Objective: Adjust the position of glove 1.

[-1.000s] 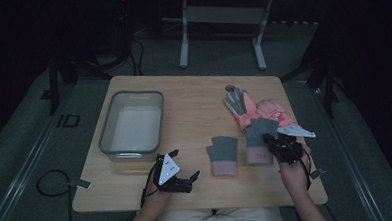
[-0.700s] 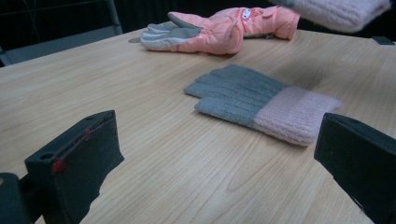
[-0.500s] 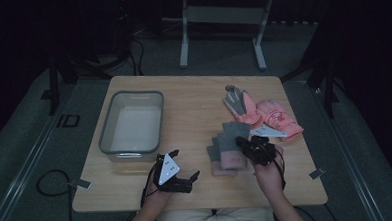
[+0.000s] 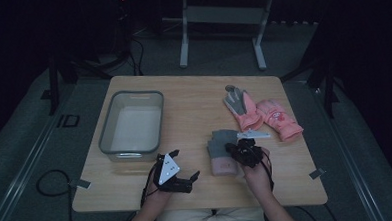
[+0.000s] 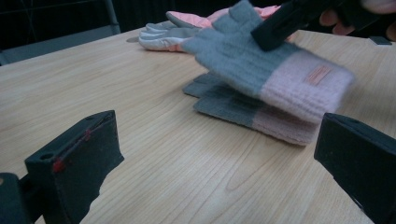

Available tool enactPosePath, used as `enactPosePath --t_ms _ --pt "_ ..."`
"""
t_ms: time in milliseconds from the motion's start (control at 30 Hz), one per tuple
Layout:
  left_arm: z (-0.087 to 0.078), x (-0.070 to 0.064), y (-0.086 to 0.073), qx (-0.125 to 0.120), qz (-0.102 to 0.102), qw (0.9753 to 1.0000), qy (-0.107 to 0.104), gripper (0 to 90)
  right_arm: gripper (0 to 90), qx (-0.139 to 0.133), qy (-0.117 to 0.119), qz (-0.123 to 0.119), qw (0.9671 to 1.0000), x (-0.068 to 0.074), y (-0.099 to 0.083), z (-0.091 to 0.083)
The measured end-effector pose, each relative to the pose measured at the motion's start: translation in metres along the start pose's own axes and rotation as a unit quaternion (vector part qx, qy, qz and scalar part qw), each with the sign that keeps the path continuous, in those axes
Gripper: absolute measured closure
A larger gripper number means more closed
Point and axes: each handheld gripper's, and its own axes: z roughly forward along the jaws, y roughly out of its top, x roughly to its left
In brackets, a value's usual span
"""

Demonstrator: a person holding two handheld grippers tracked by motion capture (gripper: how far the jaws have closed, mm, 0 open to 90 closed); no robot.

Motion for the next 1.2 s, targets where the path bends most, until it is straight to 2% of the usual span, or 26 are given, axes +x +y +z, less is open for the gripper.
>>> enactPosePath --t_ms 67,367,433,533,600,667,733,800,900,967,1033,1100,1133,1200 --pt "0.000 0.000 0.000 0.001 0.001 1.0000 0.000 0.0 86.4 0.007 0.007 0.012 0.9999 -0.004 -0.001 0.003" --pt "0.000 0.001 0.000 0.001 -0.008 1.0000 -0.002 0.0 86.2 0.031 0.006 0.010 0.9994 -0.010 -0.009 0.019" --pt "0.001 0.001 0.000 0.008 0.000 0.9999 0.007 0.0 86.1 0.035 0.009 0.013 0.9993 -0.012 -0.011 0.023" --pt "0.002 0.000 0.001 0.011 0.004 0.9999 0.005 0.0 85.7 0.038 0.012 0.019 0.9990 -0.015 -0.013 0.027" --pt "0.003 -0.002 0.001 0.017 0.004 0.9994 0.030 0.0 85.3 0.038 0.010 0.015 0.9991 -0.014 -0.013 0.029" --pt "0.004 -0.001 0.002 0.020 -0.005 0.9992 0.035 0.0 85.0 0.041 0.008 0.010 0.9991 -0.014 -0.015 0.030" --pt "0.003 0.001 0.001 0.017 -0.013 0.9994 0.027 0.0 84.4 0.040 0.008 0.011 0.9991 -0.014 -0.017 0.031" --pt "0.003 0.002 0.001 0.018 -0.013 0.9995 0.024 0.0 81.5 0.038 0.007 0.012 0.9992 -0.014 -0.017 0.029" --pt "0.004 -0.002 0.005 0.035 0.009 0.9992 0.019 0.0 74.6 0.022 0.003 0.003 0.9998 -0.015 -0.013 0.019" --pt "0.005 -0.006 0.012 0.047 0.019 0.9986 0.015 3.3 69.2 0.013 -0.005 -0.011 0.9998 -0.018 -0.009 0.013" --pt "0.005 -0.010 0.019 0.049 0.012 0.9987 0.006 3.7 66.5 0.007 -0.007 -0.016 0.9998 -0.026 -0.003 0.007" --pt "0.008 -0.013 0.030 0.054 -0.009 0.9982 -0.023 4.5 64.7 0.001 -0.007 -0.022 0.9997 -0.035 0.003 0.002" --pt "0.009 -0.015 0.033 0.059 -0.008 0.9978 -0.030 4.6 63.6 0.000 -0.007 -0.025 0.9997 -0.040 0.007 0.000" --pt "0.009 -0.015 0.033 0.059 -0.008 0.9978 -0.030 4.6 63.6 -0.002 -0.007 -0.028 0.9996 -0.043 0.010 0.000"
